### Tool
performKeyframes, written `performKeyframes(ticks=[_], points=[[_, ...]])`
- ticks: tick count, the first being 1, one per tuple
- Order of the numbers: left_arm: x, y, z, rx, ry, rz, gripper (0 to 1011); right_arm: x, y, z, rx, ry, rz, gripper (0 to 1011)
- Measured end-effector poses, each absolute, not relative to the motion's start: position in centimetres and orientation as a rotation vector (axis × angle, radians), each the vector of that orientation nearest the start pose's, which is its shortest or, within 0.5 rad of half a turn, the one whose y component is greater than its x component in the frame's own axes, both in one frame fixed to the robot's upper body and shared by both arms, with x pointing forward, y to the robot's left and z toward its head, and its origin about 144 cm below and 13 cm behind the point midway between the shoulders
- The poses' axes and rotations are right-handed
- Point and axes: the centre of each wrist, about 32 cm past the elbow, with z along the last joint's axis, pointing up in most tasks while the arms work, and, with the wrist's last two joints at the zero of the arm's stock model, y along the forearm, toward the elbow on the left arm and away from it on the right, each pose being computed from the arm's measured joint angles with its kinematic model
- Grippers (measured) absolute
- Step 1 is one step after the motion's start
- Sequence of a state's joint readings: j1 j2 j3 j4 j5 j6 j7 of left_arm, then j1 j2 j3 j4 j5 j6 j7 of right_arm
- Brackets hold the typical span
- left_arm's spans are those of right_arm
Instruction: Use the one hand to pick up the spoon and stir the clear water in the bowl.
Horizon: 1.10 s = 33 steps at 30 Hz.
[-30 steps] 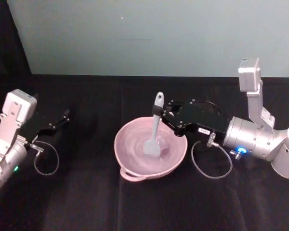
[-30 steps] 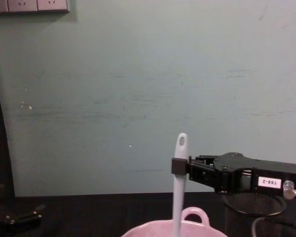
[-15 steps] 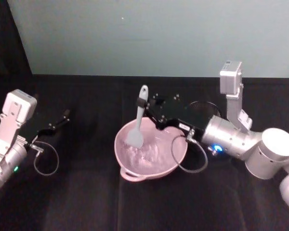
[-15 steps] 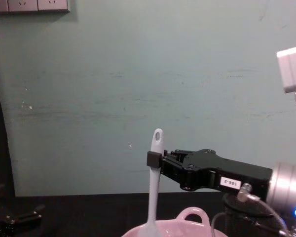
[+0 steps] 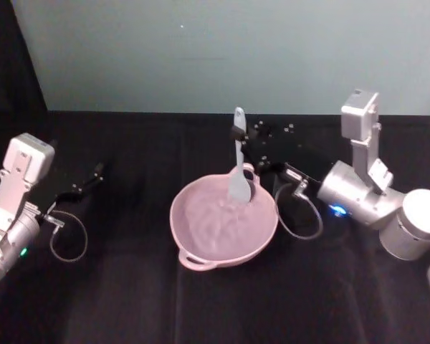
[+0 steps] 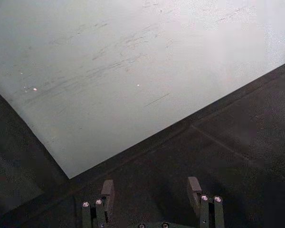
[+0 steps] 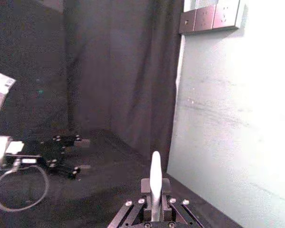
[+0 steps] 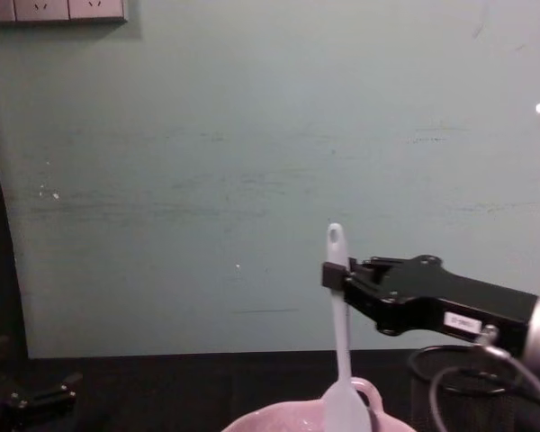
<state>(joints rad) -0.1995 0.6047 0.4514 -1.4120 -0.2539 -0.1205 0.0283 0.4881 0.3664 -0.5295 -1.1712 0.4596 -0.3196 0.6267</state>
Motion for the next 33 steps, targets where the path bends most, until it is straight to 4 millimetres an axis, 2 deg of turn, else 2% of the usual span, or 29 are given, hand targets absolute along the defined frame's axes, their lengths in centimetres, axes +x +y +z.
performKeyframes(ticks=[4, 9, 17, 27, 33], points=[[48.9, 31.0, 114.0, 0.305, -0.285, 1.248, 1011, 55.7, -24.8, 117.4, 0.071, -0.187, -0.59, 122], [48.9, 31.0, 114.0, 0.304, -0.285, 1.248, 1011, 54.2, -25.0, 117.7, 0.09, -0.123, -0.549, 123], [48.9, 31.0, 114.0, 0.304, -0.285, 1.248, 1011, 53.0, -23.3, 117.4, 0.122, -0.025, -0.478, 123], [48.9, 31.0, 114.0, 0.304, -0.285, 1.248, 1011, 55.0, -20.1, 116.4, 0.158, -0.041, -0.473, 122], [48.9, 31.0, 114.0, 0.305, -0.285, 1.248, 1011, 56.8, -19.8, 116.2, 0.163, -0.108, -0.552, 122]])
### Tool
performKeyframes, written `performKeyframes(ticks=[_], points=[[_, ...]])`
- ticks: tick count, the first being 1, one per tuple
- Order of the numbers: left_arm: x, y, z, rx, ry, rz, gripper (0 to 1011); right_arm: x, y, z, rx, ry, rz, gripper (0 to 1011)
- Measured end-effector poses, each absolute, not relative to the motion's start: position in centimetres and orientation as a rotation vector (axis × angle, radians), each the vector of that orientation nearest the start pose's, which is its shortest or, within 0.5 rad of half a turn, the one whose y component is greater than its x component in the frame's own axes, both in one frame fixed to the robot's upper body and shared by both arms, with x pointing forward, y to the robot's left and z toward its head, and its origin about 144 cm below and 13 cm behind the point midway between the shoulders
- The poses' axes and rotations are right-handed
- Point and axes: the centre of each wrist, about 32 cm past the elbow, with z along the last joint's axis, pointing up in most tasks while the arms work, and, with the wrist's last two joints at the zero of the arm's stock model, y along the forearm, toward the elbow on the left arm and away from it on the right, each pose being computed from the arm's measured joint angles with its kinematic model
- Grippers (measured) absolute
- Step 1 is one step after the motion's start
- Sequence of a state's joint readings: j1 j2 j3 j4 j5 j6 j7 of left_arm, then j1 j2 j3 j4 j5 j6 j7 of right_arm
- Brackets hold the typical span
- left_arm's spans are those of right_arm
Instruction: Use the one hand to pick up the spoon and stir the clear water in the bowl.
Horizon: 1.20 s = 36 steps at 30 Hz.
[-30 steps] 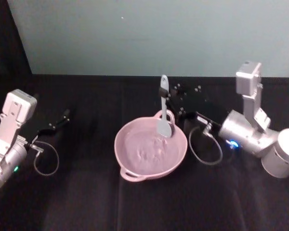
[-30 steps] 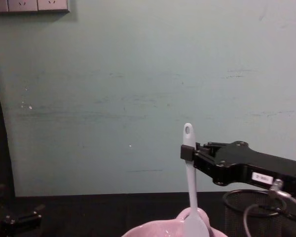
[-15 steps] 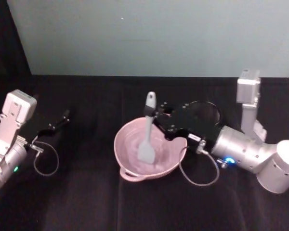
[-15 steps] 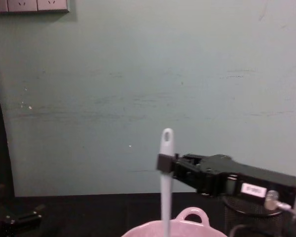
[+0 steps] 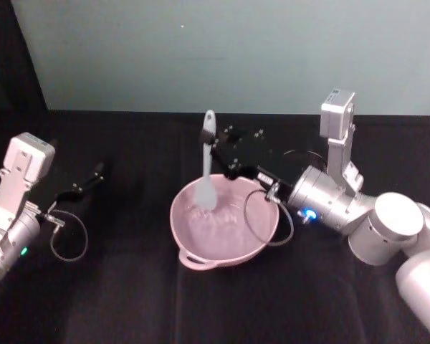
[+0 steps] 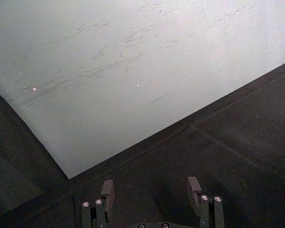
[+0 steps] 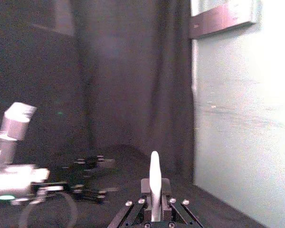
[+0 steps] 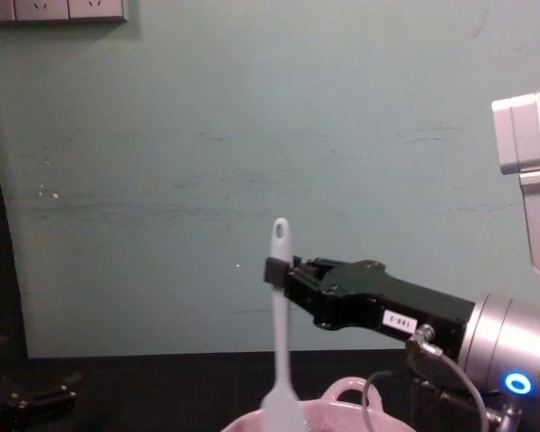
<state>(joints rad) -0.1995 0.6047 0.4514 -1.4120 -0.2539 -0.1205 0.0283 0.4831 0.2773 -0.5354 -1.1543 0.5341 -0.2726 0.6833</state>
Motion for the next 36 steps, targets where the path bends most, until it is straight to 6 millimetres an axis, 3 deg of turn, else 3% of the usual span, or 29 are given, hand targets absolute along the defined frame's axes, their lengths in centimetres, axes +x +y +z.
performKeyframes(ticks=[9, 19, 27, 36], points=[[48.9, 31.0, 114.0, 0.304, -0.285, 1.248, 1011, 58.2, -22.1, 116.4, 0.135, -0.168, -0.662, 123], [48.9, 31.0, 114.0, 0.304, -0.285, 1.248, 1011, 54.8, -24.5, 116.9, 0.124, -0.125, -0.62, 122], [48.9, 31.0, 114.0, 0.304, -0.285, 1.248, 1011, 52.3, -23.1, 116.6, 0.142, -0.041, -0.52, 123], [48.9, 31.0, 114.0, 0.304, -0.285, 1.248, 1011, 53.2, -20.0, 116.1, 0.179, -0.05, -0.489, 123]])
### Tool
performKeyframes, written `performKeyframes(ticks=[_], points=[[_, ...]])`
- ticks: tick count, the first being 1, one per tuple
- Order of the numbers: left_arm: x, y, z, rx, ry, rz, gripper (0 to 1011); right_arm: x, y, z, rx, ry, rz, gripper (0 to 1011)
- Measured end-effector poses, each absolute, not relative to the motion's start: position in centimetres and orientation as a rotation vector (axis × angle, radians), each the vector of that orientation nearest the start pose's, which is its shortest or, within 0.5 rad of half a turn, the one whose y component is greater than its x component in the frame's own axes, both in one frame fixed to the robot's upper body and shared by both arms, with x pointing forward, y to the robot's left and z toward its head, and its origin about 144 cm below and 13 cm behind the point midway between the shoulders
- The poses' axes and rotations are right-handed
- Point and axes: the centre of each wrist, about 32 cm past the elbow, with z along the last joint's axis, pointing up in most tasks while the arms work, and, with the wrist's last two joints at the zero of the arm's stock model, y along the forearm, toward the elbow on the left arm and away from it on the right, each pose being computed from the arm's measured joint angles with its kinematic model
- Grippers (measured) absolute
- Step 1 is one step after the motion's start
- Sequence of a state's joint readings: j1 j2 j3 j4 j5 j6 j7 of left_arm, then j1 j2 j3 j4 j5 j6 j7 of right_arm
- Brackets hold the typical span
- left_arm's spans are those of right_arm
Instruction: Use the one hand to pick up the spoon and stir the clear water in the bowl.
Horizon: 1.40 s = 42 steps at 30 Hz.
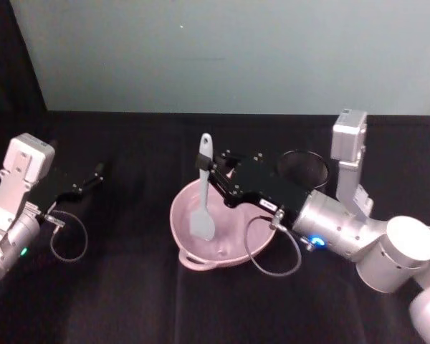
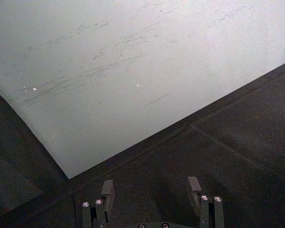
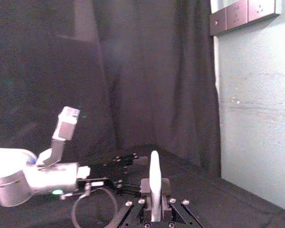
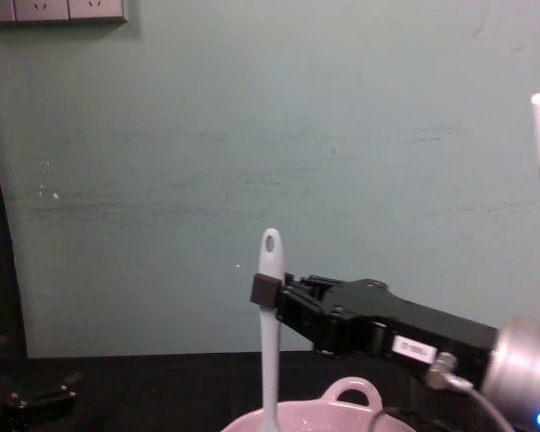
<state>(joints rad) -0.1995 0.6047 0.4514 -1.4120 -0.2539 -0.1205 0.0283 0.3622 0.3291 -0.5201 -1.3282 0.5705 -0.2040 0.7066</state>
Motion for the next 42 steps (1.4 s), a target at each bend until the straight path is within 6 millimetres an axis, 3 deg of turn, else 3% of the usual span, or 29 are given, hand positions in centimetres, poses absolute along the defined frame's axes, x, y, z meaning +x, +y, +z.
performKeyframes(ticks=[8, 15, 22, 28, 35, 42], points=[[48.9, 31.0, 114.0, 0.304, -0.285, 1.248, 1011, 55.4, -19.0, 115.1, 0.173, -0.133, -0.599, 123], [48.9, 31.0, 114.0, 0.305, -0.285, 1.248, 1011, 56.3, -20.6, 115.2, 0.152, -0.209, -0.698, 123], [48.9, 31.0, 114.0, 0.304, -0.285, 1.248, 1011, 54.7, -22.9, 116.0, 0.123, -0.183, -0.693, 123], [48.9, 31.0, 114.0, 0.304, -0.285, 1.248, 1011, 52.8, -23.6, 116.5, 0.128, -0.116, -0.643, 123], [48.9, 31.0, 114.0, 0.304, -0.285, 1.248, 1011, 51.4, -22.1, 116.2, 0.14, -0.032, -0.549, 122], [48.9, 31.0, 114.0, 0.304, -0.285, 1.248, 1011, 52.3, -20.1, 115.9, 0.184, -0.044, -0.53, 123]])
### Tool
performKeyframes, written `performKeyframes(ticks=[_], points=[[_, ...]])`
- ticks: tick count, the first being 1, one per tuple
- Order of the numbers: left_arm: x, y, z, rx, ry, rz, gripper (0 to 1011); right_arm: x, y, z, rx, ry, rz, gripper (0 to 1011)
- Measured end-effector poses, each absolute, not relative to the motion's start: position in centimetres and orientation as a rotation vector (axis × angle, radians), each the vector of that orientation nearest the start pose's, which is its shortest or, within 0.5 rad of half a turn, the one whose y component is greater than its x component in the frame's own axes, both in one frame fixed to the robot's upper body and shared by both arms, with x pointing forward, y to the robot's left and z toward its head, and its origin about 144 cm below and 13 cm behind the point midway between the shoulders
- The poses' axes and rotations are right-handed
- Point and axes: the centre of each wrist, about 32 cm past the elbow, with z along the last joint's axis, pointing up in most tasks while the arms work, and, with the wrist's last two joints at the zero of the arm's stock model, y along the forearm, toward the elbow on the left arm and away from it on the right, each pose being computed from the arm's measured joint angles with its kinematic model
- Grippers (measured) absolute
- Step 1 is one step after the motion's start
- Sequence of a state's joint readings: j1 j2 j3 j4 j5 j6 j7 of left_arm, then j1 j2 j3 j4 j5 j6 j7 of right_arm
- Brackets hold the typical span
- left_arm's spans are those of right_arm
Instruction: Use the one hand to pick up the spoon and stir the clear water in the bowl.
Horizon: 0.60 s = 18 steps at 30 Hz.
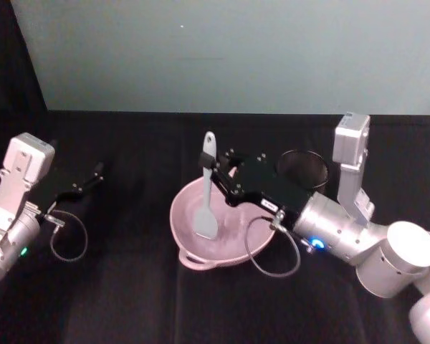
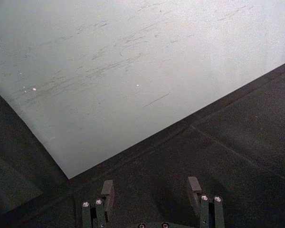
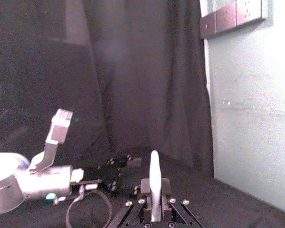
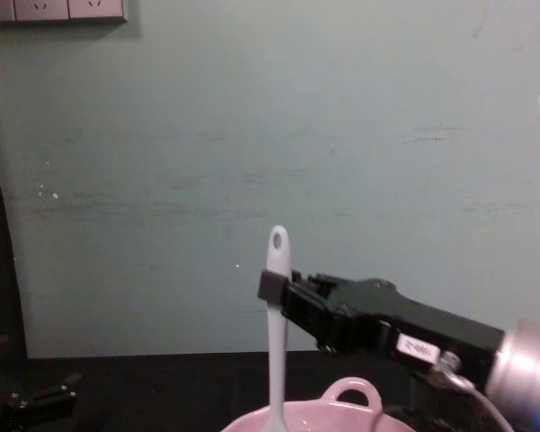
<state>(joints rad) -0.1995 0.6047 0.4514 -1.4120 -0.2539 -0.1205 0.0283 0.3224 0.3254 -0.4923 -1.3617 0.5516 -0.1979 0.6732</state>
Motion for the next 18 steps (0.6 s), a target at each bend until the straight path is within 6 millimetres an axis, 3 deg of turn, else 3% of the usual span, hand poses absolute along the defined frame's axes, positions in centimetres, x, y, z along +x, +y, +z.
performKeyframes(ticks=[8, 12, 18], points=[[48.9, 31.0, 114.0, 0.304, -0.285, 1.248, 1011, 55.1, -18.9, 115.5, 0.211, -0.107, -0.595, 122], [48.9, 31.0, 114.0, 0.304, -0.285, 1.248, 1011, 56.6, -19.4, 114.9, 0.193, -0.161, -0.662, 123], [48.9, 31.0, 114.0, 0.304, -0.285, 1.248, 1011, 57.0, -20.9, 114.8, 0.164, -0.225, -0.72, 123]])
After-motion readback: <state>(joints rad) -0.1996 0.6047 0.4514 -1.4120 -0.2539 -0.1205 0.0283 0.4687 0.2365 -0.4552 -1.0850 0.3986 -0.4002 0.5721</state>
